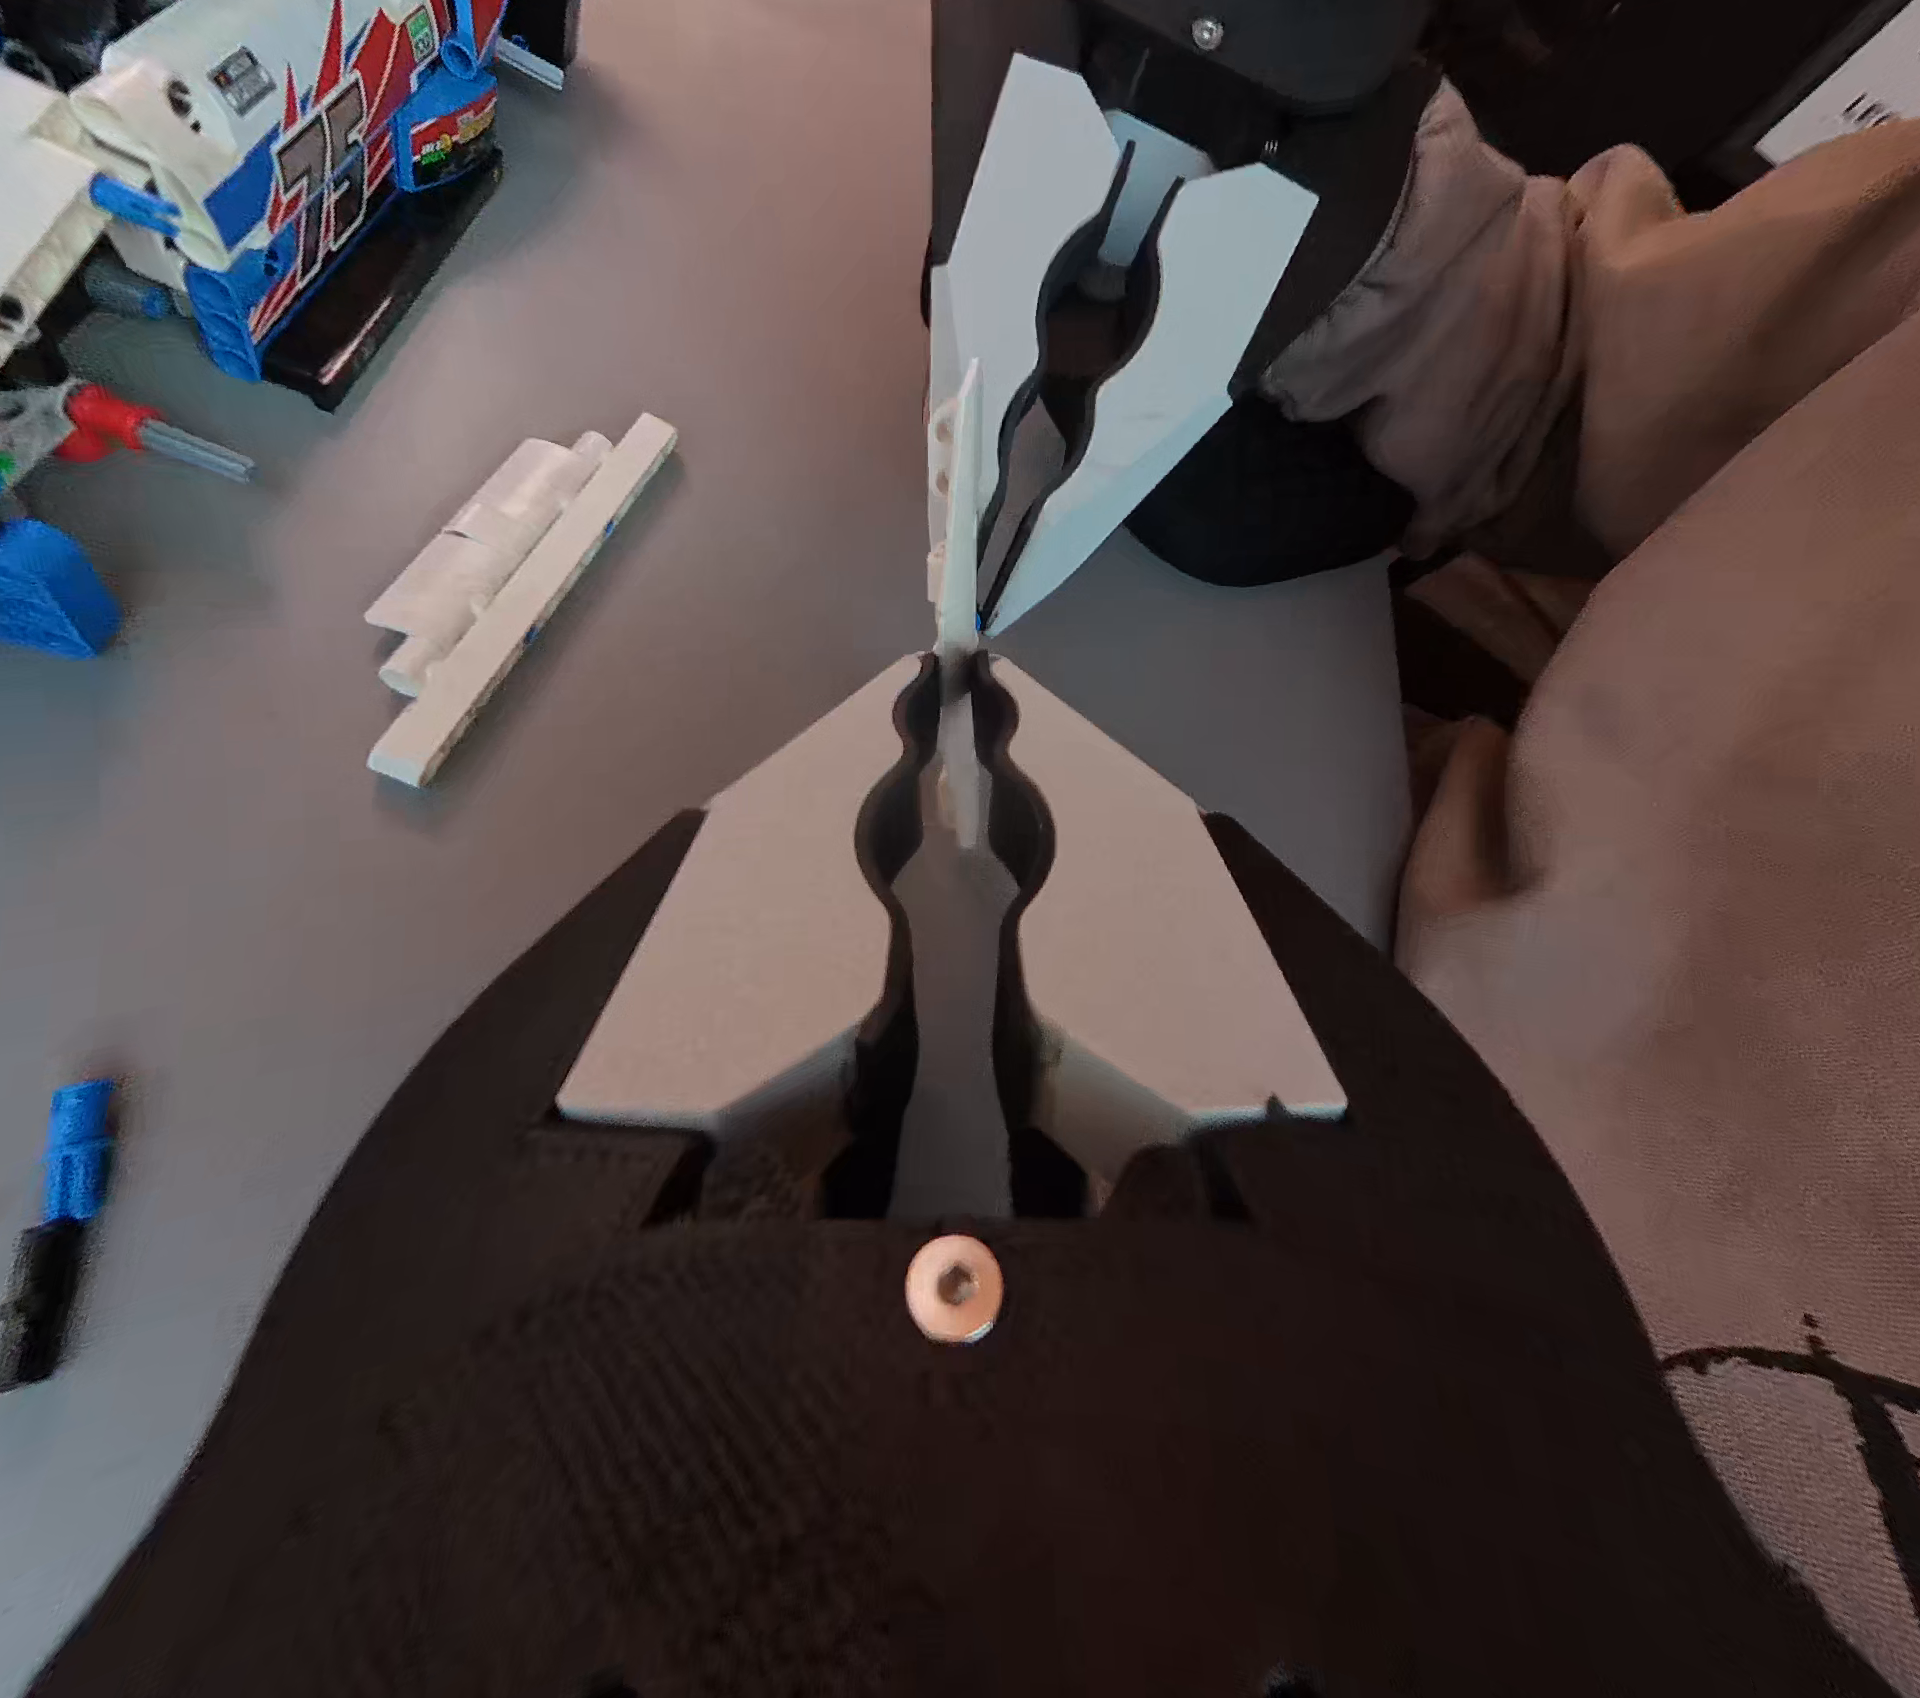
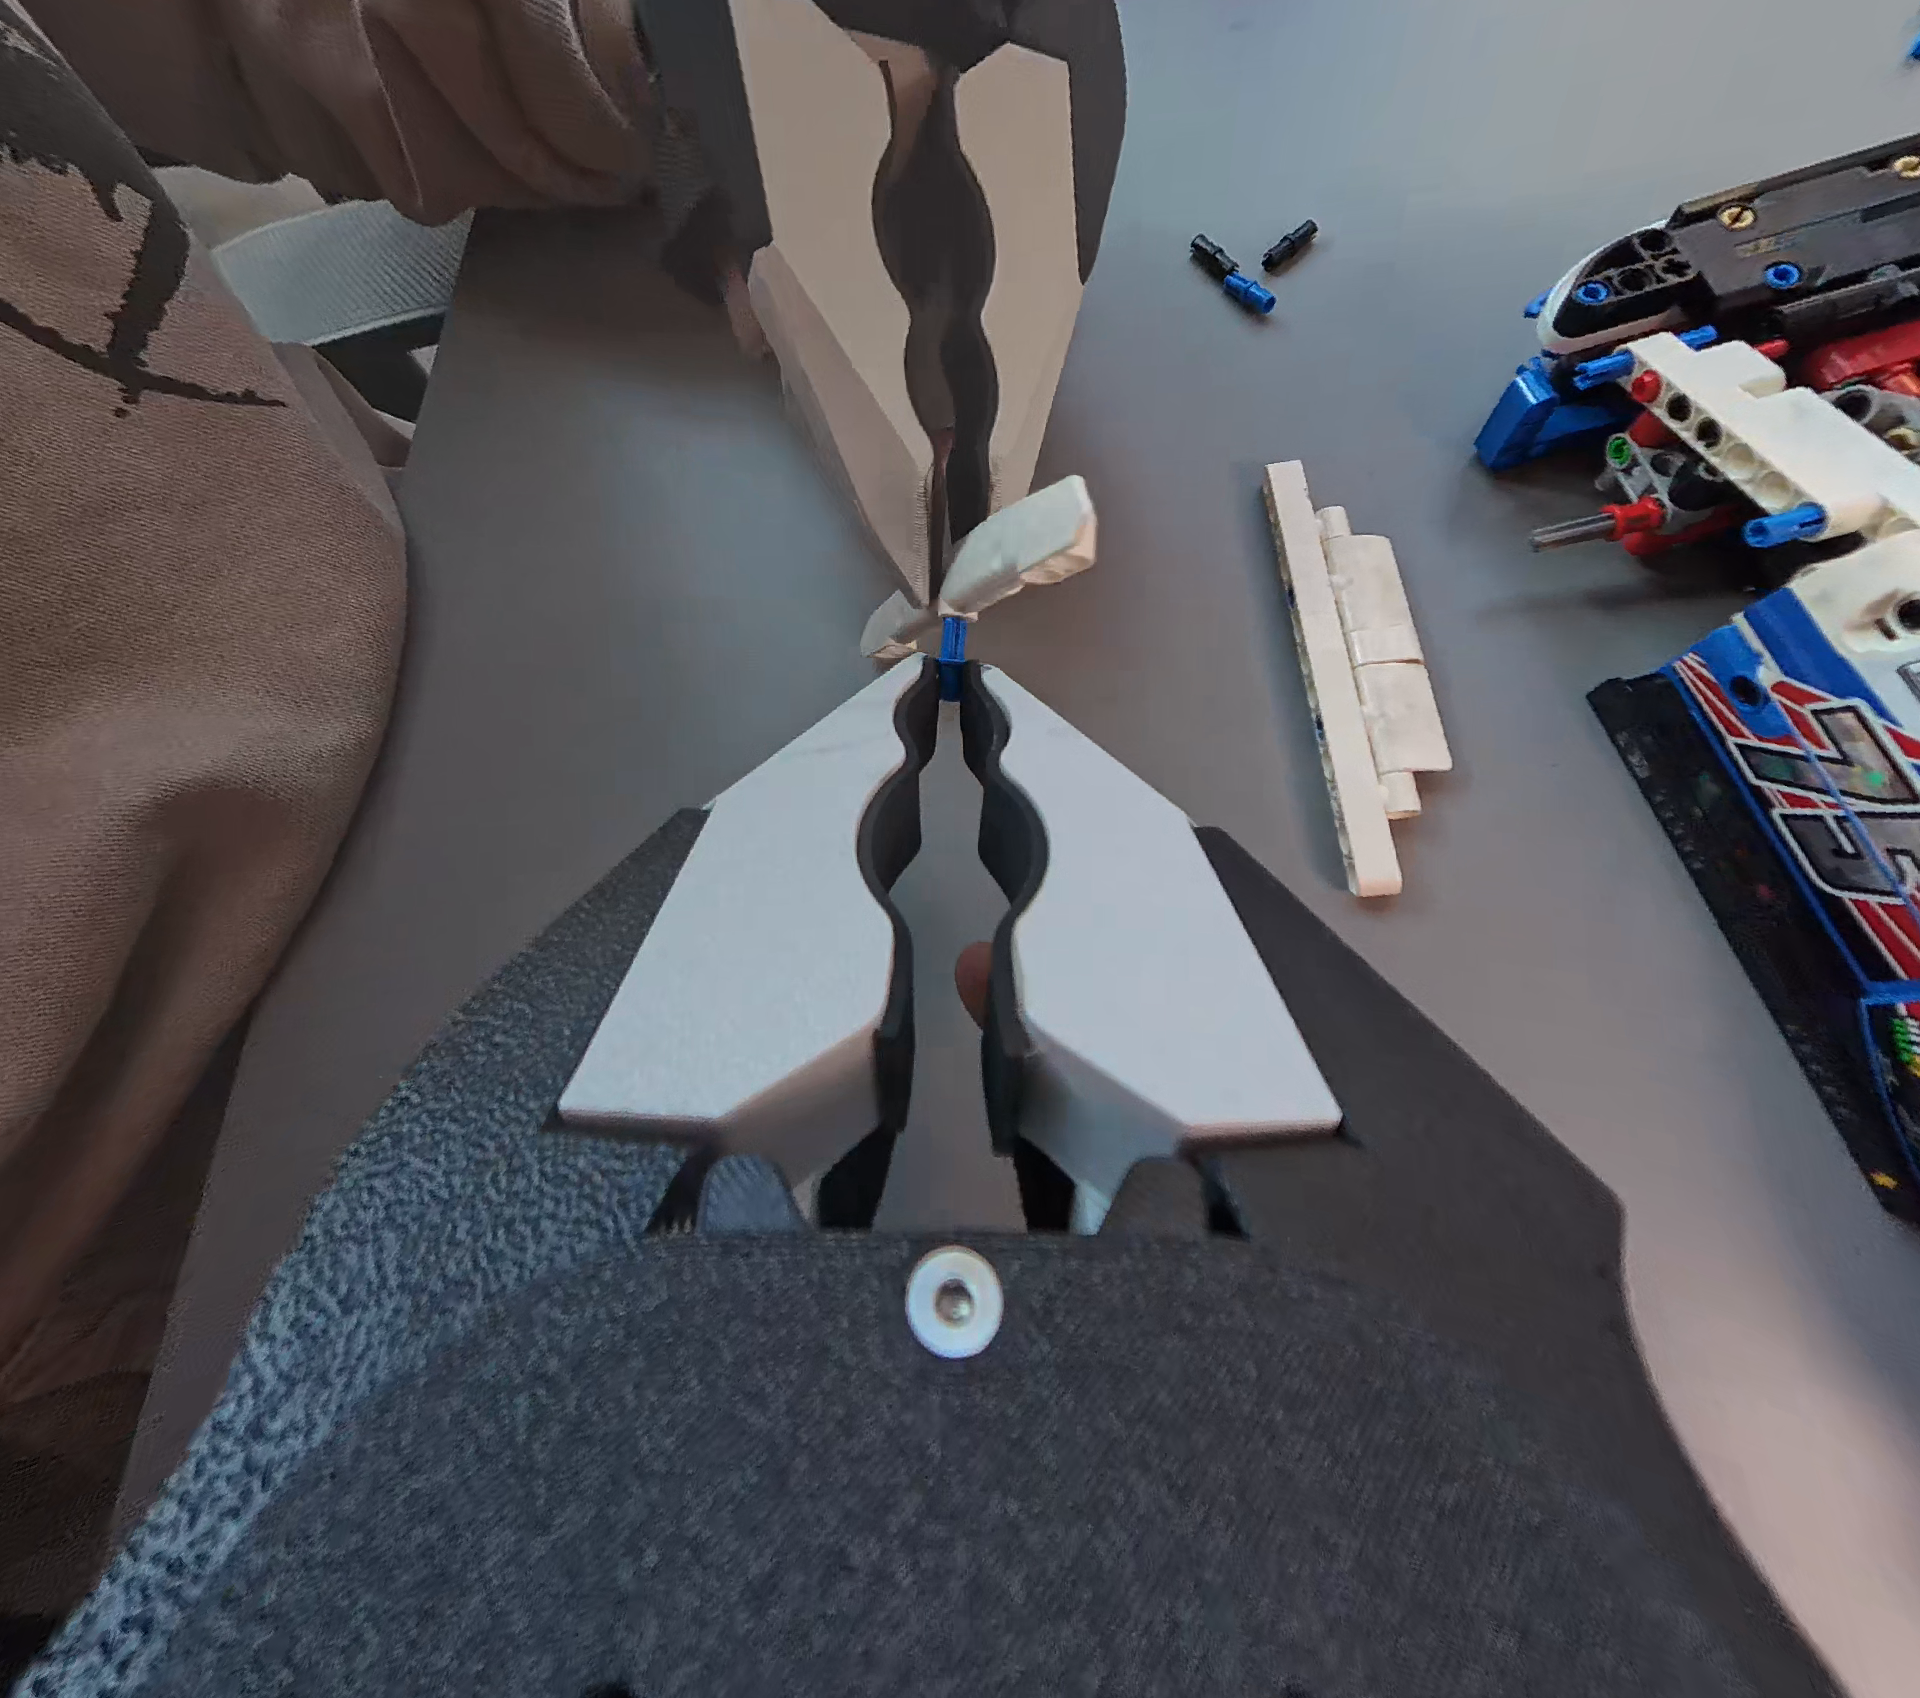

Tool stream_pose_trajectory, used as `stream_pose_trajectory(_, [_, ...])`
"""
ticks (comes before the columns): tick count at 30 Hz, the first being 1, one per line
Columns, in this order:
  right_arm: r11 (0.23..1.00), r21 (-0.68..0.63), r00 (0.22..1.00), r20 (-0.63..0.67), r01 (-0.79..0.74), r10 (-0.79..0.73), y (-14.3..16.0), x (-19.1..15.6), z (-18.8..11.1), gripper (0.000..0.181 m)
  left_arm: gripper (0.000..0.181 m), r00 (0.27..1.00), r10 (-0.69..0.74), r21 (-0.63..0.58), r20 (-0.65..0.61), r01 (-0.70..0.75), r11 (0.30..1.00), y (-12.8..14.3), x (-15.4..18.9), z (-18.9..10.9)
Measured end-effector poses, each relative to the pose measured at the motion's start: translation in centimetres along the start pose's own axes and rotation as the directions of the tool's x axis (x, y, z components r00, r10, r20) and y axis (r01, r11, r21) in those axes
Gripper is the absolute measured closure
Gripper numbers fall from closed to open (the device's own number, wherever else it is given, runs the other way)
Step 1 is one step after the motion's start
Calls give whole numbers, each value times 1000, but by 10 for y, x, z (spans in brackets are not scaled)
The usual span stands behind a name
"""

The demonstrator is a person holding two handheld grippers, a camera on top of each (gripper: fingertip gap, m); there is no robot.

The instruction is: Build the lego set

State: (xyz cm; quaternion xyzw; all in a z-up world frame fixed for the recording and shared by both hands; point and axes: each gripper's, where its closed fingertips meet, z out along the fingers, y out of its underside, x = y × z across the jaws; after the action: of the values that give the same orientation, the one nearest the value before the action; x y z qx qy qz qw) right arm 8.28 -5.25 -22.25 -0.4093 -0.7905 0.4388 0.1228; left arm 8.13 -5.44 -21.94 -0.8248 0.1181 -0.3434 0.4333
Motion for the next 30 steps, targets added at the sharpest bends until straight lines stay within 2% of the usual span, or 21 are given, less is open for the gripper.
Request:
stream_pose_trajectory(2, [1000,-3,1000,9,-2,2,0,-2,-1,180,177,996,-84,9,-42,85,996,0,0,0])
stream_pose_trajectory(7, [999,-31,1000,11,-19,20,4,-2,1,180,177,972,-190,21,-137,195,981,-2,6,1])
stream_pose_trajectory(25, [998,-55,999,23,-38,39,8,-5,-1,180,178,977,-181,-11,-113,181,983,4,4,6])
stream_pose_trajectory(30, [996,-78,998,24,-50,52,12,-5,1,180,177,998,-42,-39,-37,40,998,7,4,8])
